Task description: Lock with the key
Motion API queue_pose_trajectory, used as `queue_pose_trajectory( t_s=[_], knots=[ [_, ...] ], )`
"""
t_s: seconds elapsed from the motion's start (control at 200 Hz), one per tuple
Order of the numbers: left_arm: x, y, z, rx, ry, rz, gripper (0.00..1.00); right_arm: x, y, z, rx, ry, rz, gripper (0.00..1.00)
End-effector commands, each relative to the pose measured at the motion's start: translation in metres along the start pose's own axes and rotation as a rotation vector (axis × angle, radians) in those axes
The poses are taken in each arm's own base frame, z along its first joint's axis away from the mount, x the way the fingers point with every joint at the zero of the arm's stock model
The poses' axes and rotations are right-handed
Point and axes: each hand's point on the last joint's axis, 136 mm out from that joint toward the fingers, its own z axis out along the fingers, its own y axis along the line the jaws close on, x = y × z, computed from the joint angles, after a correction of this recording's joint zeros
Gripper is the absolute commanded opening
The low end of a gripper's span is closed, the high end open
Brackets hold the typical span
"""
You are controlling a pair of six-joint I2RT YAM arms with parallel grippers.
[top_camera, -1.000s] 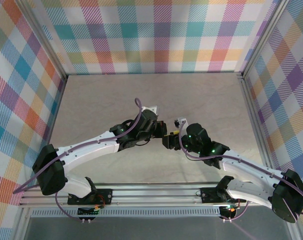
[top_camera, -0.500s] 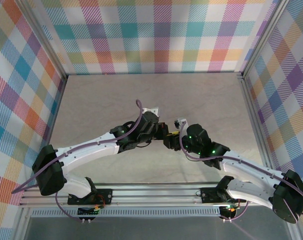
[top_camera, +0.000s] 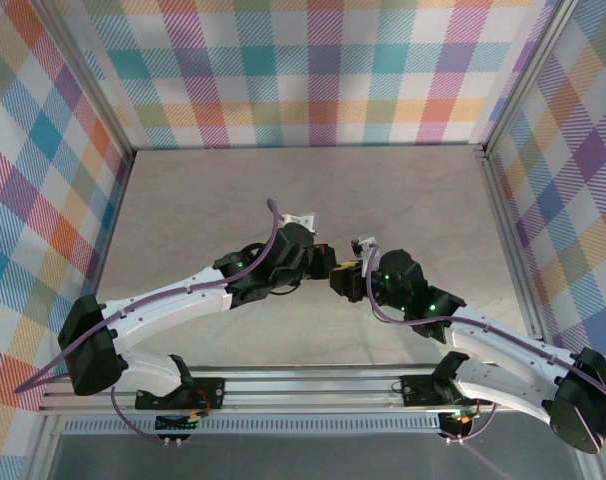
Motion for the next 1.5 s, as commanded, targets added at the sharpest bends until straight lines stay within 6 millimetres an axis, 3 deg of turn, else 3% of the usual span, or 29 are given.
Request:
queue_pose_trajectory(
  t_s=[0.0, 0.36, 0.45, 0.54, 0.675, 0.78, 1.265, 1.495],
  knots=[
    [-0.013, -0.007, -0.017, 0.000, -0.037, 0.024, 0.00, -0.001, 0.001, -0.002, -0.014, -0.018, -0.021, 0.25],
    [-0.014, -0.008, -0.016, -0.007, -0.032, 0.045, 0.00, -0.001, 0.009, -0.005, -0.058, -0.024, -0.028, 0.25],
    [-0.009, -0.001, -0.016, -0.044, -0.010, 0.060, 0.00, -0.003, 0.011, -0.006, -0.069, -0.029, -0.034, 0.24],
    [-0.009, 0.003, -0.016, -0.066, -0.005, 0.075, 0.00, -0.003, 0.015, -0.007, -0.093, -0.026, -0.035, 0.33],
    [-0.005, 0.012, -0.015, -0.126, 0.023, 0.116, 0.00, -0.003, 0.019, -0.008, -0.110, -0.024, -0.031, 0.57],
    [-0.004, 0.021, -0.015, -0.179, 0.040, 0.153, 0.00, -0.005, 0.018, -0.012, -0.106, -0.036, -0.037, 0.63],
    [-0.006, 0.025, -0.004, -0.262, 0.092, 0.193, 0.00, 0.002, 0.023, 0.003, -0.130, 0.002, -0.009, 0.58],
    [-0.010, 0.030, 0.004, -0.315, 0.080, 0.174, 0.00, 0.001, 0.006, 0.016, 0.017, 0.003, 0.045, 0.49]
  ],
)
